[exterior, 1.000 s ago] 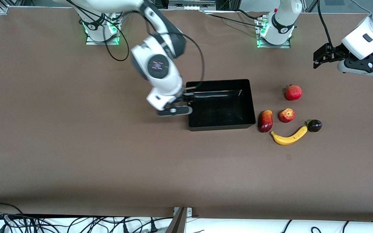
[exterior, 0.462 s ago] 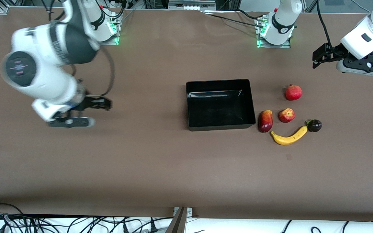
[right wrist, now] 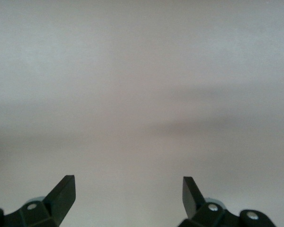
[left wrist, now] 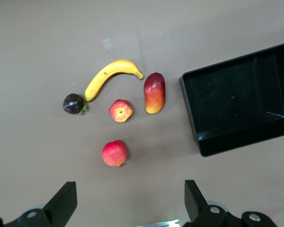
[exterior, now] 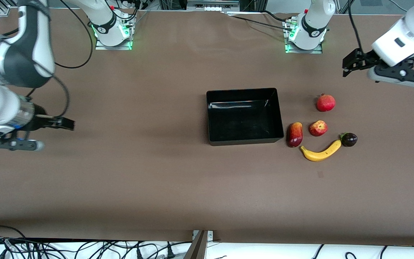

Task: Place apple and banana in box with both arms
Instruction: 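Lower the left gripper onto the red apple and grasp it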

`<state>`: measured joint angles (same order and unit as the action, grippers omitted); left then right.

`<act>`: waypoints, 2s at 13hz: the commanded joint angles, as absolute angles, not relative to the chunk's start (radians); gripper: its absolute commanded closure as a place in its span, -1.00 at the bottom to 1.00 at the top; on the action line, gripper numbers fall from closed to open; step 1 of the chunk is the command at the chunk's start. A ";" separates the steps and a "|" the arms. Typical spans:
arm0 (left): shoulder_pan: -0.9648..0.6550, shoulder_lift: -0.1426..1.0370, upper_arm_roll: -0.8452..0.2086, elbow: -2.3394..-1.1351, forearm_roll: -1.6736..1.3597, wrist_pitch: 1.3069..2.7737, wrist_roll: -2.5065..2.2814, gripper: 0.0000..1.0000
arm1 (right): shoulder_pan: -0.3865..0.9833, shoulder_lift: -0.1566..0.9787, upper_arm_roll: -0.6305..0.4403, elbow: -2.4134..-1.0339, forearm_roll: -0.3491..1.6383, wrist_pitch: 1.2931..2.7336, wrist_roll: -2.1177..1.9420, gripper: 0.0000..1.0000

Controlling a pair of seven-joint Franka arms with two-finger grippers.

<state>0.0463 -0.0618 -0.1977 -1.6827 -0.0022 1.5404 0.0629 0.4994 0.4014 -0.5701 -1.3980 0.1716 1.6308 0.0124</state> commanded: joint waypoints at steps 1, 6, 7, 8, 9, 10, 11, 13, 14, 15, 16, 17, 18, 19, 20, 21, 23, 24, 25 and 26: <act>0.037 0.023 -0.213 -1.727 0.014 1.584 0.066 -1.00 | 0.457 0.365 -0.526 -1.402 0.184 1.646 -0.023 -1.00; 0.048 0.101 -0.213 -1.793 0.015 1.715 0.094 -1.00 | 0.011 0.134 -0.007 -1.679 -0.023 1.786 -0.011 -1.00; 0.054 0.106 -0.210 -1.833 0.015 1.759 0.092 -1.00 | -0.030 0.088 0.032 -1.750 -0.031 1.834 -0.011 -1.00; 0.072 0.110 -0.210 -1.885 0.015 1.823 0.094 -1.00 | -0.076 0.060 0.075 -1.788 -0.031 1.857 -0.018 -1.00; 0.095 0.113 -0.209 -1.944 0.015 1.888 0.095 -1.00 | -0.101 0.046 0.086 -1.793 -0.025 1.844 -0.024 -1.00; 0.107 0.118 -0.203 -2.004 0.015 1.951 0.101 -1.00 | -0.103 0.000 0.084 -1.792 -0.020 1.832 -0.020 -1.00; 0.123 0.129 -0.199 -2.060 0.017 2.026 0.109 -1.00 | -0.103 -0.017 0.084 -1.789 -0.021 1.792 -0.021 -1.00; 0.146 0.170 -0.195 -2.137 0.017 2.156 0.153 -1.00 | -0.101 -0.006 0.057 -1.758 -0.011 1.665 -0.025 -1.00; 0.150 0.199 -0.187 -2.157 0.017 2.204 0.163 -1.00 | -0.083 -0.008 0.046 -1.752 -0.012 1.660 -0.025 -1.00; 0.152 0.221 -0.183 -2.173 0.017 2.244 0.164 -1.00 | -0.063 -0.008 0.037 -1.743 -0.024 1.663 -0.025 -1.00; 0.152 0.236 -0.181 -2.192 0.018 2.281 0.166 -1.00 | -0.049 -0.002 0.032 -1.732 -0.025 1.670 -0.025 -1.00; 0.152 0.253 -0.181 -2.198 0.043 2.311 0.166 -1.00 | -0.037 0.003 0.019 -1.720 -0.022 1.675 -0.023 -1.00; 0.152 0.273 -0.183 -2.198 0.102 2.333 0.166 -1.00 | -0.020 0.003 -0.003 -1.706 -0.025 1.663 -0.015 -1.00; 0.152 0.290 -0.183 -2.200 0.138 2.356 0.170 -1.00 | -0.011 0.011 -0.021 -1.700 -0.022 1.661 -0.024 -1.00; 0.153 0.310 -0.181 -2.200 0.152 2.384 0.216 -1.00 | -0.002 0.030 -0.040 -1.680 -0.014 1.663 -0.025 -1.00; 0.153 0.333 -0.179 -2.198 0.150 2.420 0.291 -1.00 | 0.002 0.041 -0.040 -1.674 -0.009 1.667 -0.020 -1.00; 0.155 0.362 -0.164 -2.198 0.150 2.456 0.330 -1.00 | 0.003 0.054 -0.040 -1.672 0.015 1.661 -0.024 -1.00; 0.155 0.368 -0.164 -2.198 0.149 2.457 0.330 -1.00 | 0.002 0.054 -0.040 -1.672 0.015 1.661 -0.025 -1.00; 0.155 0.377 -0.164 -2.198 0.149 2.459 0.330 -1.00 | -0.002 0.054 -0.043 -1.672 0.015 1.661 -0.026 -1.00; 0.155 0.386 -0.164 -2.198 0.144 2.459 0.330 -1.00 | -0.002 0.054 -0.043 -1.669 0.015 1.660 -0.026 -1.00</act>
<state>0.1517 0.3741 -0.1644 -2.1999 0.1267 2.4468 0.3109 -0.0136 0.0468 -0.0246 -1.6983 -0.0028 1.6769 -0.0154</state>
